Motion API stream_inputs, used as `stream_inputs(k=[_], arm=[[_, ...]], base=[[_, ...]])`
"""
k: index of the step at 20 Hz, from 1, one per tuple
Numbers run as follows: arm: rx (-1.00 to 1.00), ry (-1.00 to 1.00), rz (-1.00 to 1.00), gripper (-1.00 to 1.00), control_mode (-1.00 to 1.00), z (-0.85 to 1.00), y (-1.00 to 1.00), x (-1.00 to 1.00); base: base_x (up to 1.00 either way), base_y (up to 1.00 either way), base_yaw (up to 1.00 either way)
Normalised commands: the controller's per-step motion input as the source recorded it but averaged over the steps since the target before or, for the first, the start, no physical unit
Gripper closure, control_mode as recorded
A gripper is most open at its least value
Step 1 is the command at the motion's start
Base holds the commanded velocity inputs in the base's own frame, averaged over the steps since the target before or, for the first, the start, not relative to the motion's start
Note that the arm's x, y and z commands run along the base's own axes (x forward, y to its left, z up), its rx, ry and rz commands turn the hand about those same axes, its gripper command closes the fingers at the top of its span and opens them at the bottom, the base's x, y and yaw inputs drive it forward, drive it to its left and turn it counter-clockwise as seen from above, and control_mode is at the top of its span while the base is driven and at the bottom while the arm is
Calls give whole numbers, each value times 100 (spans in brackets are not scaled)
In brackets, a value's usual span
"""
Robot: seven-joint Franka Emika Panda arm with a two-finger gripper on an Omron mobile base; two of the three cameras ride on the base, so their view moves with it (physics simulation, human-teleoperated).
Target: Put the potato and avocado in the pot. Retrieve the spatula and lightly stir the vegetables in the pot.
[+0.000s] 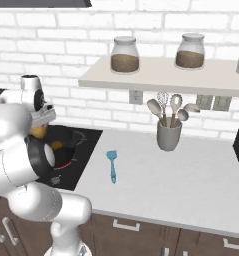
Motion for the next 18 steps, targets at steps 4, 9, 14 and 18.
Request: stream_inputs(k=[4, 9, 14, 18], arm=[[0, 0, -11, 100, -100, -42, 1, 25], [0, 0, -9, 100, -100, -33, 0, 15], [-2, -3, -7, 100, -100, -19, 6, 14], [-2, -2, -5, 100, -100, -20, 7, 13]], base=[[0, 0, 0], [0, 0, 0], [0, 0, 0], [0, 0, 0]])
